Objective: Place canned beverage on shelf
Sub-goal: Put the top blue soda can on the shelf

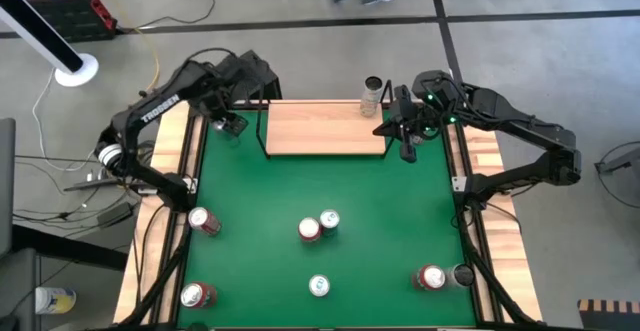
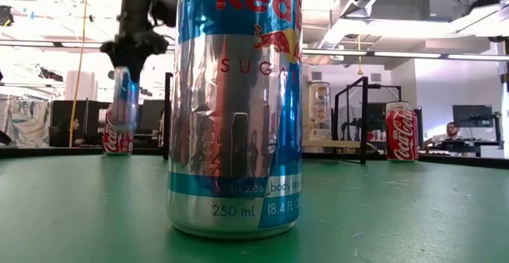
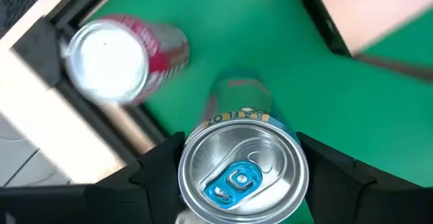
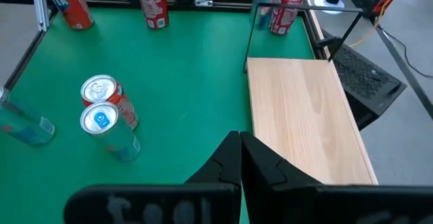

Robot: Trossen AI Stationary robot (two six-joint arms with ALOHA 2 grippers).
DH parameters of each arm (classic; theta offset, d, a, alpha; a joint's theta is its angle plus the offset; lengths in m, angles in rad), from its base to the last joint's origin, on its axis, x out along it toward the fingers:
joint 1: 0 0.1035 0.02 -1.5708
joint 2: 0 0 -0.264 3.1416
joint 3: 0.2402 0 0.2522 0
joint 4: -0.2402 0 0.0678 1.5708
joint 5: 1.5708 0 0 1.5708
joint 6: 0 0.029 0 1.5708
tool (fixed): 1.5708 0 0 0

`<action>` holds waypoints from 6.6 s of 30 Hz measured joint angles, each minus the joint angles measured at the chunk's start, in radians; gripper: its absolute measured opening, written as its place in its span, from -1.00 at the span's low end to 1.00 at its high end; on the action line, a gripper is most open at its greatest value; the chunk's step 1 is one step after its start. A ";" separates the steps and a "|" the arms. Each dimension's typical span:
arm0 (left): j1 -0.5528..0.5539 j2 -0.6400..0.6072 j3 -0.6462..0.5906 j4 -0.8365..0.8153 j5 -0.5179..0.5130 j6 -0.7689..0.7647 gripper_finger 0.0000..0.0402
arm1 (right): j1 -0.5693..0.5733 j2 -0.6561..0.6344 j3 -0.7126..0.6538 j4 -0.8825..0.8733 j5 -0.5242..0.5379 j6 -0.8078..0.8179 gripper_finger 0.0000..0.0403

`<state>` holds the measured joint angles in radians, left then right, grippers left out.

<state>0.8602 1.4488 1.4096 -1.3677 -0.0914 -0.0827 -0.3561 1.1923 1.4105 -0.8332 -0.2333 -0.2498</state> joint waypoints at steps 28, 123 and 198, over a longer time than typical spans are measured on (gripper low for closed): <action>-0.363 0.350 0.581 0.216 0.184 0.338 0.13 | 0.000 0.000 -0.001 0.044 0.026 0.042 -0.88; -0.001 -0.518 -0.432 0.864 0.490 0.192 -1.00 | 0.090 0.974 0.612 0.186 0.425 0.436 -0.88; -0.001 -0.517 -0.431 0.826 0.478 0.175 -1.00 | -0.058 0.912 0.608 -0.042 0.530 0.480 -0.90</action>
<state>0.8589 0.9314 0.9791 -0.5420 0.3866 0.0925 -0.4137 2.1040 2.0186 -0.8752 0.2965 0.2306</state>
